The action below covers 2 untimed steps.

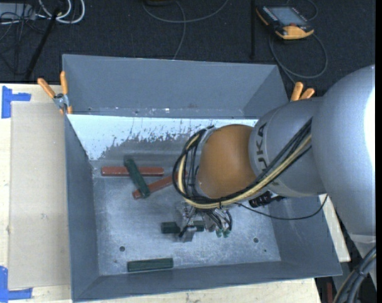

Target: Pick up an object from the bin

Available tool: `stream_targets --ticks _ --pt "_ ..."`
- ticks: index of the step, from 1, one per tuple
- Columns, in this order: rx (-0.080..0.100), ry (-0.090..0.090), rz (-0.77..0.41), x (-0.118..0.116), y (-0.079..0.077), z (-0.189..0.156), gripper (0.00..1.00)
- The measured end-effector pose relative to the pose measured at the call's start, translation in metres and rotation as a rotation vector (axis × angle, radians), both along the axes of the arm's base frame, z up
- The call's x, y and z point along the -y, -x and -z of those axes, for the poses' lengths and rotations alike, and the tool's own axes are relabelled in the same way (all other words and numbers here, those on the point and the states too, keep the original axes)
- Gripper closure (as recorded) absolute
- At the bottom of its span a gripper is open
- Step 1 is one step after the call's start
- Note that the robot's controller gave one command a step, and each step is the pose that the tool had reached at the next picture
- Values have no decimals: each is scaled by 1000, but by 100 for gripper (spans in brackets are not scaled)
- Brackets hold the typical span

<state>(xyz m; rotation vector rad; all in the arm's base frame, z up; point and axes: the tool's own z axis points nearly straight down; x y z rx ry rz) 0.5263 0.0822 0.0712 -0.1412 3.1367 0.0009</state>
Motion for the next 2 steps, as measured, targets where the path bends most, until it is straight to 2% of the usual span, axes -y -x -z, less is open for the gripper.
stream_targets --ticks 1,2 --pt "8 -2 39 -3 -28 -125 100" --pt "5 0 -282 -11 -27 -207 100"
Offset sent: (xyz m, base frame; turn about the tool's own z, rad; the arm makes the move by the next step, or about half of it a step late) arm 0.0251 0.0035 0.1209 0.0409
